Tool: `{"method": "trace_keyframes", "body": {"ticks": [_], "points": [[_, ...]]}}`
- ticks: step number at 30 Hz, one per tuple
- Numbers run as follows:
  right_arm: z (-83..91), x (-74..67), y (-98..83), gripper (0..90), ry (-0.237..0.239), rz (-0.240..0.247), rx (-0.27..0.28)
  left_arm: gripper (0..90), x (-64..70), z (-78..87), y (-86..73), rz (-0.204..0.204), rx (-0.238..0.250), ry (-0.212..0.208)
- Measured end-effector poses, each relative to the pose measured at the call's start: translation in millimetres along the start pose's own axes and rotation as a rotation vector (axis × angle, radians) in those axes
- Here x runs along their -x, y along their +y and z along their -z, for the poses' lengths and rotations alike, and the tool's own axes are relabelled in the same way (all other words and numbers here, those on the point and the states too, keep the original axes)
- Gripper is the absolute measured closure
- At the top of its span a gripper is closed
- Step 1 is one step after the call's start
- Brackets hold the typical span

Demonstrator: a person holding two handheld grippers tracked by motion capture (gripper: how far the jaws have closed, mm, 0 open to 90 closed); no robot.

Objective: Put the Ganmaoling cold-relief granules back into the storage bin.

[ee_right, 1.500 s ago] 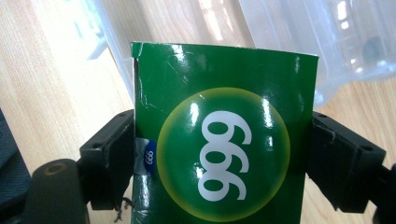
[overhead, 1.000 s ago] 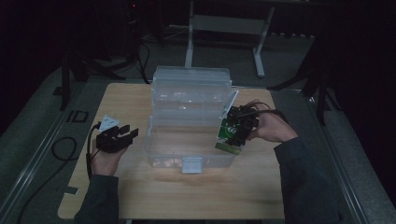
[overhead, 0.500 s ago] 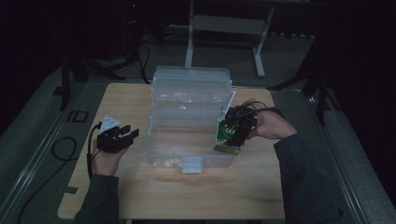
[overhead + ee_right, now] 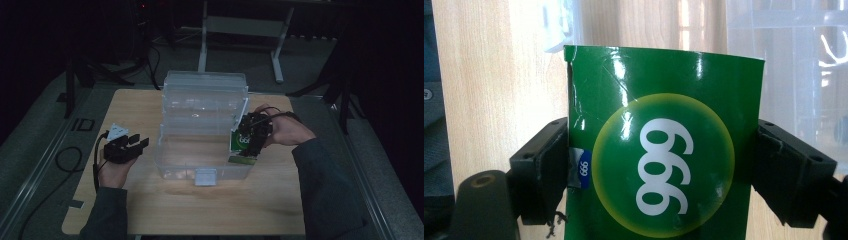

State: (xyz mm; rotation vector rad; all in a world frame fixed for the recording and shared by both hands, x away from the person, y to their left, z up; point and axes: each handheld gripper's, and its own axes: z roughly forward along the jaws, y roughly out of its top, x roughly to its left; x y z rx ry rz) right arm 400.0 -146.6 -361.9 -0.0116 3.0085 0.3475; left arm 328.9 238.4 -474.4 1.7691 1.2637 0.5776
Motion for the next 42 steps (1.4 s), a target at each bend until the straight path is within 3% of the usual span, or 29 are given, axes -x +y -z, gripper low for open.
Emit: {"method": "trace_keyframes", "body": {"ticks": [20, 29, 42], "points": [[-5.9, 1.7, 7.4, 17.6, -0.018, 0.078, -0.04, 57.0, -1.2, 0.6, -0.2, 0.006, 0.004, -0.004], [-14.2, -0.7, 9.7, 17.6, -0.023, 0.092, -0.067, 57.0, -0.8, 0.3, -0.3, 0.007, 0.004, -0.004], [-25.5, -1.2, 5.1, 17.3, -0.021, 0.087, -0.056, 56.9, -0.8, 0.3, -0.4, 0.008, 0.005, -0.003]]}}
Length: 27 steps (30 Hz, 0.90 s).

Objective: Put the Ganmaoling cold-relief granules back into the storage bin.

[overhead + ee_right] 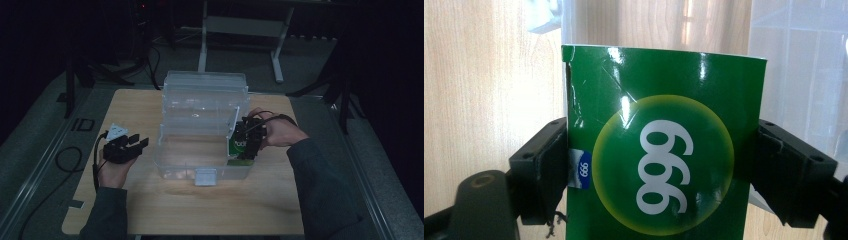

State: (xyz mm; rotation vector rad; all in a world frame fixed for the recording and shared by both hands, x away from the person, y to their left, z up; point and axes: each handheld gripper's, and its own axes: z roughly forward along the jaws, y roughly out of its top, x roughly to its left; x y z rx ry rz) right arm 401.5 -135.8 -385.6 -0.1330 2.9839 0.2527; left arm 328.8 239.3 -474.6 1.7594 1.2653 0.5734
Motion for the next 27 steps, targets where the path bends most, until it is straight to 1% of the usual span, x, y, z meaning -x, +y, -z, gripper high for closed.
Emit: {"method": "trace_keyframes", "body": {"ticks": [3, 21, 24, 27], "points": [[-2.2, -0.7, 1.4, 17.2, -0.001, -0.003, -0.011, 56.9, -0.4, 0.0, 0.0, 0.001, 0.0, 0.0], [-4.5, -0.8, 3.6, 17.0, -0.005, 0.014, -0.014, 56.8, -0.7, -0.1, -0.2, 0.004, -0.001, -0.002], [-3.3, -0.3, 3.2, 17.1, -0.005, 0.01, -0.012, 56.8, -0.6, -0.2, -0.3, 0.004, -0.002, -0.001], [-4.4, -2.1, 3.3, 17.1, -0.007, 0.022, -0.008, 56.8, -0.5, -0.1, -0.2, 0.003, -0.001, -0.002]]}}
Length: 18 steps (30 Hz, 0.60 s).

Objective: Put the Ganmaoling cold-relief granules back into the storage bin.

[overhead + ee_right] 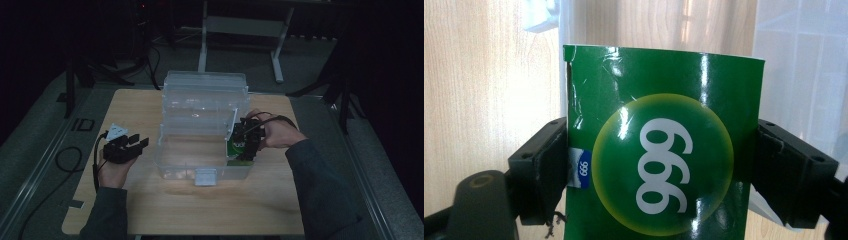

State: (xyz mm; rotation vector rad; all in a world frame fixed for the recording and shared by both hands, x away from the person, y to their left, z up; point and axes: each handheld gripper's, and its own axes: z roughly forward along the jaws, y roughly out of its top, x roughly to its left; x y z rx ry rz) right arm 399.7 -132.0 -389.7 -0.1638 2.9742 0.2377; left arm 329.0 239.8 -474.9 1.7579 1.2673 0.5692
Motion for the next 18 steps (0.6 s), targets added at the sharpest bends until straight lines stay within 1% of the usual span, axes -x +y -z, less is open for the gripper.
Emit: {"method": "trace_keyframes", "body": {"ticks": [2, 6, 11, 18], "points": [[-1.9, -0.7, 0.1, 17.0, -0.001, 0.009, 0.011, 56.7, -0.3, 0.4, 0.1, -0.001, 0.0, 0.0], [-2.7, -0.5, -1.7, 17.0, 0.004, 0.003, 0.029, 56.5, -0.9, 0.6, 0.0, 0.002, 0.002, 0.002], [-2.7, -1.0, -3.3, 17.2, 0.005, -0.003, 0.037, 56.5, -0.6, 0.5, 0.0, 0.001, 0.002, 0.001], [0.8, -2.2, -3.7, 17.7, -0.013, 0.005, 0.044, 56.5, -1.1, -0.9, -0.8, 0.008, -0.001, -0.004]]}}
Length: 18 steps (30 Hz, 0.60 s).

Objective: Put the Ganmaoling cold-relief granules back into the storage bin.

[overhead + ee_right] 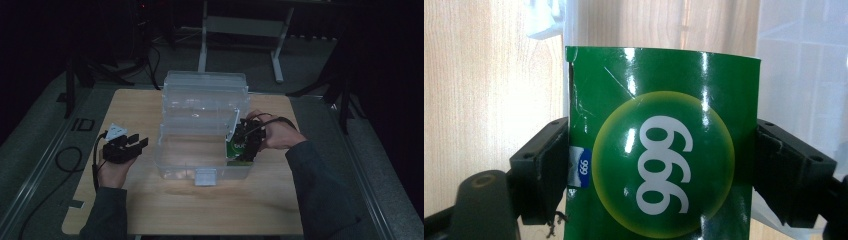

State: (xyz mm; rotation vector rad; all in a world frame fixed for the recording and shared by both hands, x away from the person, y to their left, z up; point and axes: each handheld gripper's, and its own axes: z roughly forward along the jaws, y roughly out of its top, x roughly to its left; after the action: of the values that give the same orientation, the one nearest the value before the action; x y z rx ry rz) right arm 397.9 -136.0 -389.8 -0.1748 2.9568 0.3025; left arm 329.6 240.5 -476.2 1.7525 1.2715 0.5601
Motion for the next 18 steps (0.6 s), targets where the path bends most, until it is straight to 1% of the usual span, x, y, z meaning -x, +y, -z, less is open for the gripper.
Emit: {"method": "trace_keyframes", "body": {"ticks": [1, 3, 4, 6, 7, 12, 15, 18], "points": [[5.1, 1.0, -2.0, 17.7, -0.009, -0.006, 0.018, 56.5, 0.3, -0.3, 0.0, 0.0, -0.002, -0.001], [9.5, 2.6, -4.5, 17.7, -0.021, -0.01, 0.042, 56.5, 0.7, -0.5, 0.2, -0.002, -0.002, -0.001], [10.5, 3.0, -5.6, 17.7, -0.019, -0.009, 0.048, 56.5, 0.8, -0.5, 0.2, -0.002, -0.002, -0.002], [8.9, 2.5, -6.5, 17.7, -0.017, -0.011, 0.043, 56.5, 1.1, -0.1, 0.4, -0.003, -0.002, -0.002], [5.9, 1.3, -6.5, 17.6, -0.009, -0.011, 0.033, 56.5, 1.1, 0.0, 0.4, -0.003, -0.002, -0.002], [-2.8, -0.4, -4.5, 17.5, 0.007, -0.005, 0.03, 56.5, 0.9, 0.3, 0.4, -0.002, 0.001, -0.001], [-3.2, -0.3, -3.9, 17.5, 0.009, -0.005, 0.027, 56.5, 0.5, 0.5, 0.4, -0.001, 0.003, -0.002], [-2.9, -1.1, -3.9, 17.6, 0.001, -0.004, 0.028, 56.5, 0.0, 0.9, 0.5, -0.001, 0.004, 0.0]]}}
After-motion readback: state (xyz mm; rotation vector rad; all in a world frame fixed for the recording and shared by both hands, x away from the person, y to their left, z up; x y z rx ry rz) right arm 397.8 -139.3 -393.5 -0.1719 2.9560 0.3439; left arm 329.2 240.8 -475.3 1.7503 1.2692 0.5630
